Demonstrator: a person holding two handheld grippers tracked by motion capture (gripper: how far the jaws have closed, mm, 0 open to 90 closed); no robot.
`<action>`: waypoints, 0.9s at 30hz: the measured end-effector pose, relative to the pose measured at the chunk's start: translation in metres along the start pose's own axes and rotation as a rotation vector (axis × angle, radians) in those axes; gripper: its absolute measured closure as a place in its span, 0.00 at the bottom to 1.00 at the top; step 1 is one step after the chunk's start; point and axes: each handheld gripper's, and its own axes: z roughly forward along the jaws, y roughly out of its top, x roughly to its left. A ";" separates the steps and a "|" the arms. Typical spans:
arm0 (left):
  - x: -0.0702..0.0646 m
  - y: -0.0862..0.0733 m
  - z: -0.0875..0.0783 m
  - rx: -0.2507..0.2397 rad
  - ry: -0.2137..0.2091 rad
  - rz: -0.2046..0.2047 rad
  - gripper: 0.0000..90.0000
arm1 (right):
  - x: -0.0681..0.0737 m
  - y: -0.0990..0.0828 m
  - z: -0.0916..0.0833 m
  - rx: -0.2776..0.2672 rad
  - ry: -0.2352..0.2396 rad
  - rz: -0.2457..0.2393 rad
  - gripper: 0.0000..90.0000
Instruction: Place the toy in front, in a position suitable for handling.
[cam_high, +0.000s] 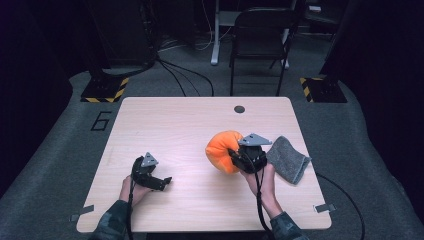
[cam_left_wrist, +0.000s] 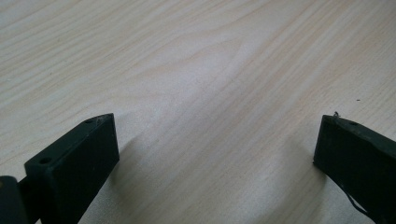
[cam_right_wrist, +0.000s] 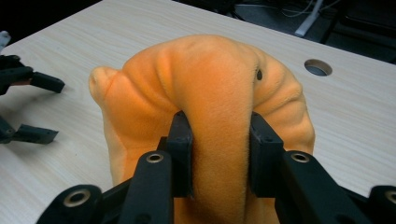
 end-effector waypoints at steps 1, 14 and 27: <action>0.000 0.000 0.000 0.000 0.000 0.000 0.00 | 0.000 -0.001 0.001 -0.006 -0.011 0.007 0.73; 0.000 0.000 0.000 0.000 0.000 0.000 0.00 | 0.000 -0.013 0.020 0.018 -0.102 0.168 0.70; 0.000 0.000 0.000 0.000 0.002 -0.001 0.00 | 0.001 -0.033 0.034 0.002 -0.180 0.339 0.67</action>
